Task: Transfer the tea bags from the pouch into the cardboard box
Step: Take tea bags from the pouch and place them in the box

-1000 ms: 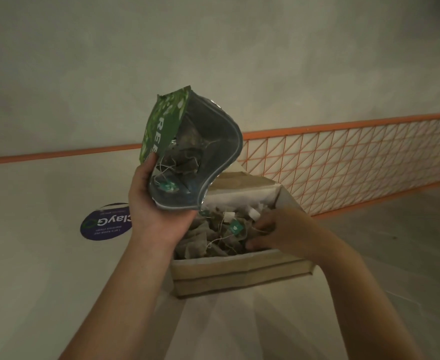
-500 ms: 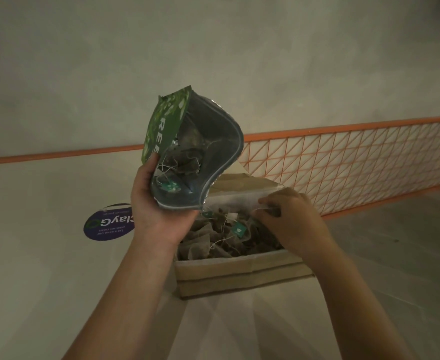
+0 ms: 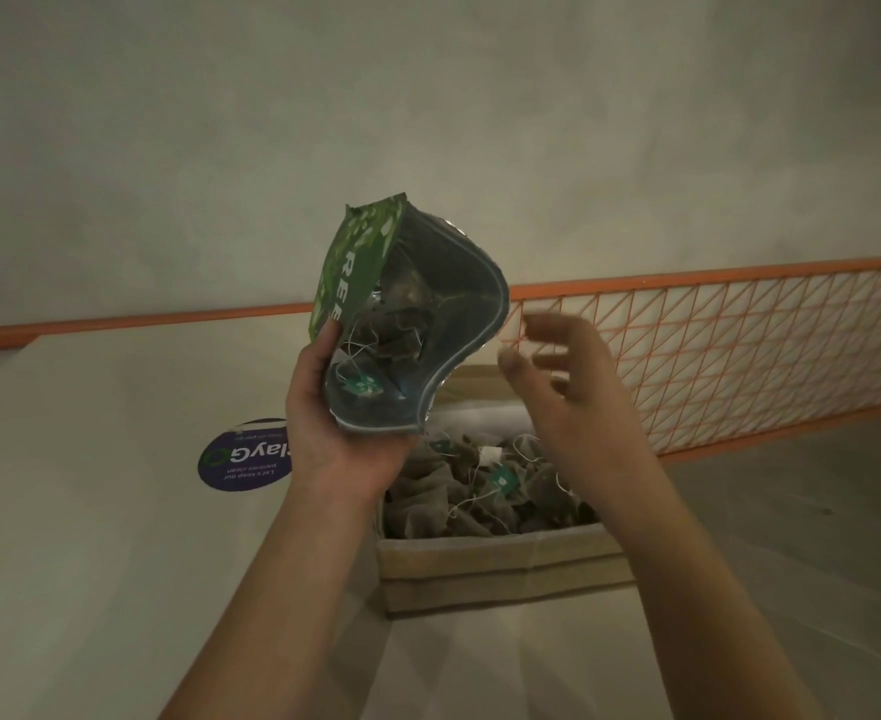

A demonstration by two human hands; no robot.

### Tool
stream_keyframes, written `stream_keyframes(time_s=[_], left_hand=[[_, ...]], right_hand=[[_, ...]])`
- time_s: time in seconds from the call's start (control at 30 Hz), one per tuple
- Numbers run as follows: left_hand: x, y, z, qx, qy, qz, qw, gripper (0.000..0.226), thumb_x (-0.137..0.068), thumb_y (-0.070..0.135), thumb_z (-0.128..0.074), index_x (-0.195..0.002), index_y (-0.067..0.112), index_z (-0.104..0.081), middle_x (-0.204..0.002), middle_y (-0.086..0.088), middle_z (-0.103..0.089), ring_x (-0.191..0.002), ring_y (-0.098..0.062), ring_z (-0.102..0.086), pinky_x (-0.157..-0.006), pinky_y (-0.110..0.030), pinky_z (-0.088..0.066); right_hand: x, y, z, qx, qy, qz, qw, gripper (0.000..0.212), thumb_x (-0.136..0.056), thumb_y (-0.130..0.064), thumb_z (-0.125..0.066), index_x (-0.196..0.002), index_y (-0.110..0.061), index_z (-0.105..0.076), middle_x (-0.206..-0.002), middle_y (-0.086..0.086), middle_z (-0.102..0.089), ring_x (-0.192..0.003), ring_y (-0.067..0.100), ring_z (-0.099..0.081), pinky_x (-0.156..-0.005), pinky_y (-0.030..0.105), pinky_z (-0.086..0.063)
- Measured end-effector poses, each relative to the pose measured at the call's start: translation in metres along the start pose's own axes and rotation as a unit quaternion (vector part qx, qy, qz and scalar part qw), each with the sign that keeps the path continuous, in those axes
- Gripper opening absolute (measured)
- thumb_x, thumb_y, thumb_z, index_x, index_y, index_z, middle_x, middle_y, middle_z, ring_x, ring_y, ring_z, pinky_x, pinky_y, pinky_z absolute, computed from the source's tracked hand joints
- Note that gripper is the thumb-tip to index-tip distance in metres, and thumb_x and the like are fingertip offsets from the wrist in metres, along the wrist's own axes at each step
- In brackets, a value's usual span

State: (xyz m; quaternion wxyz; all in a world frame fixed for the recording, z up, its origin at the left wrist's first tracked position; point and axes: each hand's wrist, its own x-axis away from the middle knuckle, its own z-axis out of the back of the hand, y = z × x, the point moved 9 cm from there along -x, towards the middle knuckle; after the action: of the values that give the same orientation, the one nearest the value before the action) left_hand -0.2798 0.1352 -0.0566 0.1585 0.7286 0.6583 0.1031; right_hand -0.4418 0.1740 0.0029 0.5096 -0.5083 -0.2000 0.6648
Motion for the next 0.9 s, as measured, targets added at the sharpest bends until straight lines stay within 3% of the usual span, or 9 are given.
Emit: stream_keyframes(time_s=[0.07, 0.13, 0.23, 0.3, 0.4, 0.53, 0.63, 0.7, 0.9], left_hand=[[-0.001, 0.002, 0.001, -0.018, -0.002, 0.003, 1.0, 0.044, -0.082, 0.04, -0.063, -0.115, 0.014, -0.076, -0.131, -0.015, -0.067, -0.122, -0.032, -0.063, -0.099, -0.043, -0.053], [0.001, 0.003, 0.001, -0.039, -0.006, 0.007, 0.999, 0.039, -0.085, 0.041, -0.061, -0.104, 0.012, -0.081, -0.125, -0.015, -0.07, -0.109, -0.032, -0.07, -0.096, -0.041, -0.055], [0.003, 0.004, -0.002, -0.083, -0.023, 0.023, 0.996, 0.041, -0.085, 0.041, -0.061, -0.109, 0.013, -0.078, -0.123, -0.015, -0.07, -0.101, -0.033, -0.071, -0.086, -0.04, -0.06], [0.004, 0.004, -0.003, -0.105, -0.03, 0.036, 0.993, 0.044, -0.083, 0.041, -0.062, -0.115, 0.014, -0.075, -0.127, -0.015, -0.068, -0.104, -0.033, -0.07, -0.088, -0.043, -0.059], [0.005, 0.002, -0.002, -0.122, -0.028, 0.054, 0.991, 0.045, -0.085, 0.044, -0.062, -0.115, 0.014, -0.076, -0.129, -0.014, -0.068, -0.106, -0.034, -0.068, -0.088, -0.043, -0.058], [0.01, -0.001, -0.016, -0.113, -0.042, 0.065, 0.991, 0.048, -0.087, 0.052, -0.059, -0.107, 0.014, -0.08, -0.118, -0.014, -0.073, -0.096, -0.032, -0.073, -0.082, -0.041, -0.06], [0.007, 0.008, -0.029, -0.124, -0.052, 0.043, 0.99, 0.048, -0.09, 0.052, -0.058, -0.115, 0.014, -0.077, -0.126, -0.012, -0.069, -0.108, -0.031, -0.069, -0.088, -0.04, -0.057], [0.002, 0.008, -0.031, -0.12, -0.047, 0.066, 0.989, 0.048, -0.094, 0.049, -0.058, -0.119, 0.011, -0.074, -0.127, -0.012, -0.068, -0.112, -0.031, -0.068, -0.089, -0.04, -0.056], [-0.004, 0.012, -0.013, -0.16, 0.018, 0.092, 0.983, 0.049, -0.091, 0.052, -0.06, -0.106, 0.009, -0.08, -0.122, -0.016, -0.071, -0.103, -0.035, -0.07, -0.091, -0.044, -0.054]], right_hand=[[-0.01, -0.019, -0.003, -0.079, 0.032, 0.04, 0.995, 0.062, -0.086, -0.051, -0.06, -0.142, -0.037, -0.036, -0.137, -0.012, -0.043, -0.122, 0.004, -0.047, -0.097, 0.031, -0.049], [-0.02, -0.036, -0.012, -0.074, 0.023, 0.092, 0.993, 0.071, -0.085, -0.054, -0.062, -0.147, -0.042, -0.03, -0.141, -0.012, -0.039, -0.129, 0.005, -0.043, -0.103, 0.032, -0.047], [-0.03, -0.056, -0.017, -0.064, 0.032, 0.17, 0.983, 0.056, -0.093, -0.04, -0.059, -0.145, -0.033, -0.04, -0.138, -0.01, -0.047, -0.128, -0.002, -0.043, -0.102, 0.014, -0.042], [-0.032, -0.069, -0.015, -0.084, 0.052, 0.212, 0.972, 0.042, -0.099, -0.028, -0.053, -0.14, -0.023, -0.05, -0.128, -0.011, -0.057, -0.119, -0.008, -0.049, -0.096, 0.008, -0.04], [-0.029, -0.082, -0.017, -0.096, 0.058, 0.251, 0.962, 0.036, -0.102, -0.018, -0.047, -0.137, -0.016, -0.053, -0.121, -0.009, -0.062, -0.114, -0.005, -0.054, -0.095, 0.014, -0.042], [-0.017, -0.107, -0.016, -0.063, 0.068, 0.334, 0.938, 0.036, -0.102, -0.015, -0.044, -0.136, -0.009, -0.053, -0.133, 0.002, -0.06, -0.123, 0.011, -0.054, -0.101, 0.035, -0.047], [-0.001, -0.123, -0.009, -0.086, 0.095, 0.397, 0.909, 0.037, -0.1, -0.013, -0.042, -0.133, 0.0, -0.054, -0.133, 0.01, -0.059, -0.124, 0.019, -0.054, -0.101, 0.039, -0.046], [-0.002, -0.119, -0.012, -0.095, 0.1, 0.39, 0.911, 0.037, -0.1, -0.012, -0.042, -0.133, -0.001, -0.054, -0.134, 0.01, -0.058, -0.126, 0.02, -0.053, -0.103, 0.04, -0.045], [-0.028, -0.085, -0.028, -0.089, 0.069, 0.283, 0.952, 0.037, -0.103, -0.016, -0.042, -0.139, -0.013, -0.052, -0.135, 0.0, -0.058, -0.124, 0.01, -0.052, -0.103, 0.036, -0.045]])
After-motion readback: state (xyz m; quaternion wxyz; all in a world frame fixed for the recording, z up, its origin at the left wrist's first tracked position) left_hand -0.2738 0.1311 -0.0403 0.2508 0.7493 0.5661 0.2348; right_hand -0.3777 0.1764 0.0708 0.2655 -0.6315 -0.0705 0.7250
